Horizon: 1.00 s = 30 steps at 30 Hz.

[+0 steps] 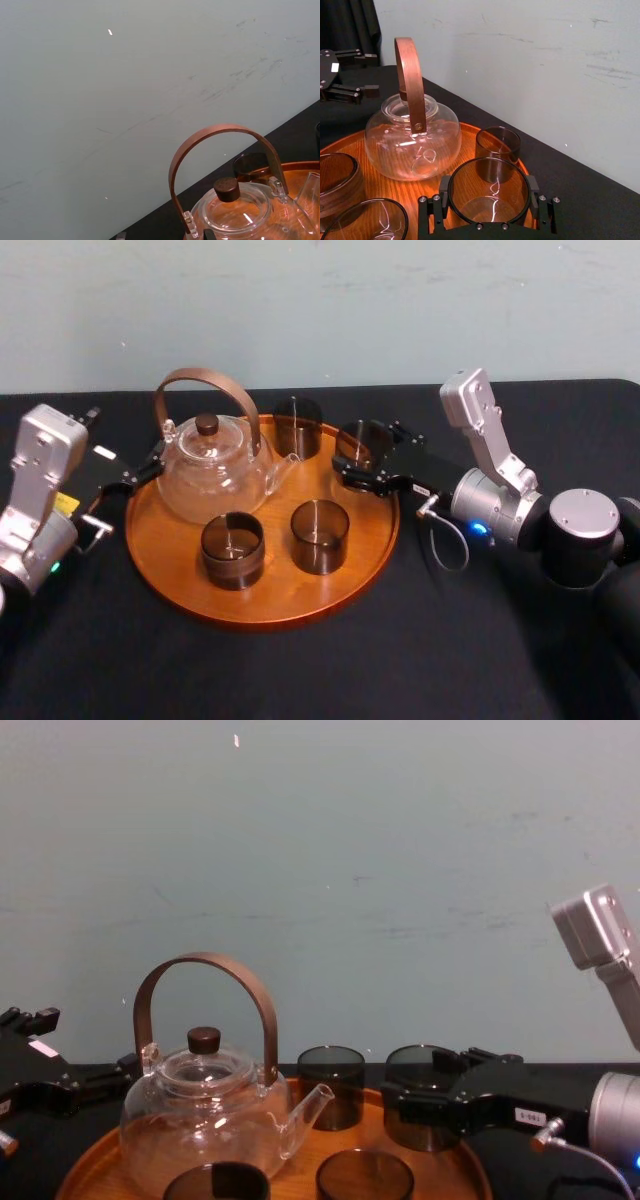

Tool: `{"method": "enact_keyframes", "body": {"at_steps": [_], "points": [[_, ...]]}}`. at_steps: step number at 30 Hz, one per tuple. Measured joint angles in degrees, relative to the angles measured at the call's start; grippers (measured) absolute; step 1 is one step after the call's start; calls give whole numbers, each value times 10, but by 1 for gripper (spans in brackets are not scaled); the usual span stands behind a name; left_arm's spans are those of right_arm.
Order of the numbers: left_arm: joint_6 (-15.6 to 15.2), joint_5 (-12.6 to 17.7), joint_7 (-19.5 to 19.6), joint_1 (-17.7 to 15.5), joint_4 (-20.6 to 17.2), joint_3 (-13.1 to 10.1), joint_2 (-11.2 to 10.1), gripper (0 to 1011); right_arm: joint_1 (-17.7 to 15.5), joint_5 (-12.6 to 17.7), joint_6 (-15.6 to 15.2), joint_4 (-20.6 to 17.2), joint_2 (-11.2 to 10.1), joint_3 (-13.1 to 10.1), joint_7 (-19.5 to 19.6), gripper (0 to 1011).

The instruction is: Pick up the glass from the table and place it on the tray.

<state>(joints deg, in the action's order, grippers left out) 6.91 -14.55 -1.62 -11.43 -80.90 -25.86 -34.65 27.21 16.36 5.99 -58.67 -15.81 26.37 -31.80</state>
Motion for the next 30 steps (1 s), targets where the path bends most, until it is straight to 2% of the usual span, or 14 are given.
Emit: {"method": "enact_keyframes", "body": {"at_steps": [22, 30], "points": [[0, 0, 0, 0, 0, 0, 0, 1001, 17, -6, 16, 53, 19, 2, -8, 905], [0, 0, 0, 0, 0, 0, 0, 1001, 18, -10, 15, 57, 21, 3, -7, 905]]}}
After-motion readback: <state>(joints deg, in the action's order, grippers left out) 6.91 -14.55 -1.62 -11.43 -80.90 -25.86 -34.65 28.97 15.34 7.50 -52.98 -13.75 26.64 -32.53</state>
